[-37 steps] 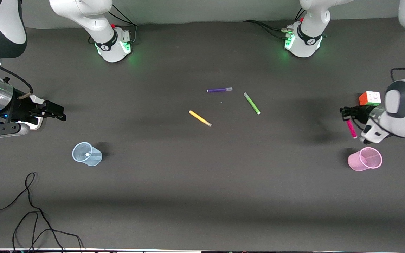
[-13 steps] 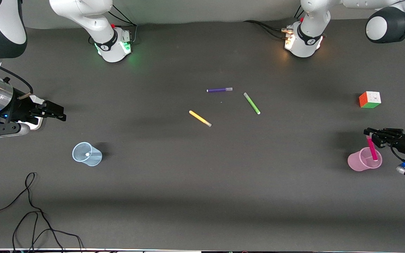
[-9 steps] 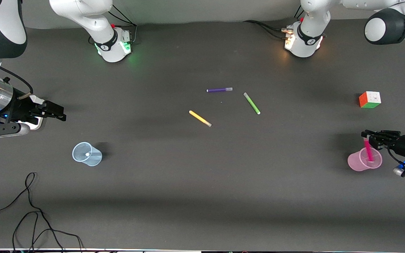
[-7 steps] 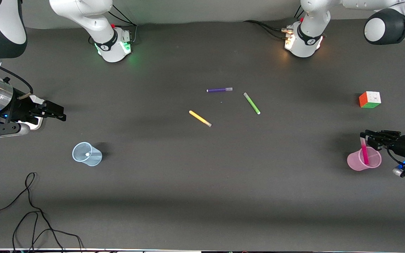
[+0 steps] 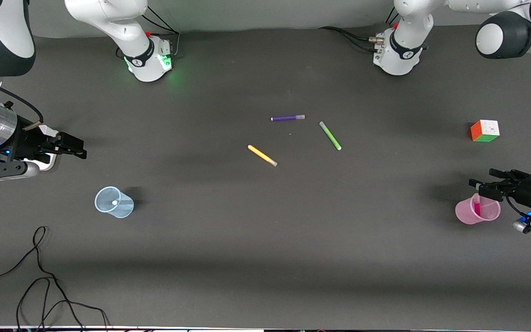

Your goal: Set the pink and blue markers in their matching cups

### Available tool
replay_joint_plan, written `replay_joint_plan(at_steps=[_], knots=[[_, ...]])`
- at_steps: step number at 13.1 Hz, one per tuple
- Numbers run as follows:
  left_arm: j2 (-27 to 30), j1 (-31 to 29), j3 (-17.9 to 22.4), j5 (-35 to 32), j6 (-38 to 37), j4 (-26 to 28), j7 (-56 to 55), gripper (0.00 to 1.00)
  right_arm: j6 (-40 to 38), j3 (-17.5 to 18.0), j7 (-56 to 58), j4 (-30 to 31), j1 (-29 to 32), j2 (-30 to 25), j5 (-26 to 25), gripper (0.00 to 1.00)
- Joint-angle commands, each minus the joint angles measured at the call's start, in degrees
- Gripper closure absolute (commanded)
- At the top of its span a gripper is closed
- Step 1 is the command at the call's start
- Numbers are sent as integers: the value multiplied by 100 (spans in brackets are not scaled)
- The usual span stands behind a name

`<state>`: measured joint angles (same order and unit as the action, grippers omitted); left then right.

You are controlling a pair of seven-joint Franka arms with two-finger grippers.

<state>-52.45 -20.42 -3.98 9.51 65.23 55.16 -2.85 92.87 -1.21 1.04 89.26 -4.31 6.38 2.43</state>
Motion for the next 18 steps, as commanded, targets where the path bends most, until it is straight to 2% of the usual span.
replay_joint_plan(at_steps=[1,3,7,10,11,15,18], knots=[[619,370,73,-449,-169,133,65,0,47,-11,-122,-22,-43,21,83,0],[1592,678,73,-730,-3,1009,-5,0,64,-11,-122,-31,-43,21,74,0],[4070,1249,73,-819,1217,3645,-461,0,310,15,-122,-40,-43,-5,65,0],[5347,1487,55,-819,1851,4764,-576,0,398,24,-122,-23,-61,-14,56,0],[5629,1514,55,-819,1975,4993,-576,0,407,15,-122,-14,-52,-14,65,0],[6324,1514,-217,-881,2002,5223,-777,0,407,15,-122,-5,-52,-6,65,0],[6458,1506,-375,-1048,2151,5207,-770,0,407,-3,-122,30,-43,-5,56,0]])
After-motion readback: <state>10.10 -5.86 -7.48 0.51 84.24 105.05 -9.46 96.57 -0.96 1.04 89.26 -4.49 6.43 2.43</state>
